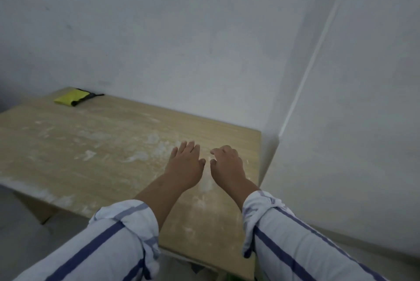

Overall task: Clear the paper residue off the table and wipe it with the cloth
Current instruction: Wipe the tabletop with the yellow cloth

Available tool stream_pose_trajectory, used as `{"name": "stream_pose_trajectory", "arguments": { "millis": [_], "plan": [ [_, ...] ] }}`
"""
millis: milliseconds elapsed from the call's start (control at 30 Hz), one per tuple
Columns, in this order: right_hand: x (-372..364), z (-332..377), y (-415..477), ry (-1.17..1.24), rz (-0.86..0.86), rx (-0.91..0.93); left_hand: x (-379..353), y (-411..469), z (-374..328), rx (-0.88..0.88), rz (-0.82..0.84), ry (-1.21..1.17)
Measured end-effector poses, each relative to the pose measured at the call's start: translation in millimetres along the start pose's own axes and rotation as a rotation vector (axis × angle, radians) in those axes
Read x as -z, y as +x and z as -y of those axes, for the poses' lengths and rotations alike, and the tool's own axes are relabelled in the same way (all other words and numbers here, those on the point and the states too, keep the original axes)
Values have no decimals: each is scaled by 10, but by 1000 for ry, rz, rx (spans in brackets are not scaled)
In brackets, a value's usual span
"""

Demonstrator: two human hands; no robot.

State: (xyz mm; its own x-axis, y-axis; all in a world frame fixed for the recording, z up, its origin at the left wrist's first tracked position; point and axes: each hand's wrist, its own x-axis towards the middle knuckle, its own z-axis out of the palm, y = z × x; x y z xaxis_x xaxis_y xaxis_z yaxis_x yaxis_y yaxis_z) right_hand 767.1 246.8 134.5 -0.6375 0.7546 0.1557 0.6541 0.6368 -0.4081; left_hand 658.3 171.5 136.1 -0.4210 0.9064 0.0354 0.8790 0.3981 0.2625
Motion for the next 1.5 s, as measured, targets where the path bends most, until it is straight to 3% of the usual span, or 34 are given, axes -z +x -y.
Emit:
{"name": "stream_pose_trajectory", "arguments": {
  "millis": [467, 900, 1133, 1500],
  "plan": [
    [-997, 1709, 1747, 117, 11, -62, 657, 1122, 2373, 50, 47, 35],
    [-1890, 2675, 2841, 124, 163, 91, 740, 1694, 3782, 262, 37, -38],
    [-2570, 3360, 3519, 156, 191, 131, 766, 2150, 4857, 291, 32, -67],
    [-4029, 4787, 4487, 222, 251, -52, 703, 2841, 7119, 320, 181, -90]
  ]
}}
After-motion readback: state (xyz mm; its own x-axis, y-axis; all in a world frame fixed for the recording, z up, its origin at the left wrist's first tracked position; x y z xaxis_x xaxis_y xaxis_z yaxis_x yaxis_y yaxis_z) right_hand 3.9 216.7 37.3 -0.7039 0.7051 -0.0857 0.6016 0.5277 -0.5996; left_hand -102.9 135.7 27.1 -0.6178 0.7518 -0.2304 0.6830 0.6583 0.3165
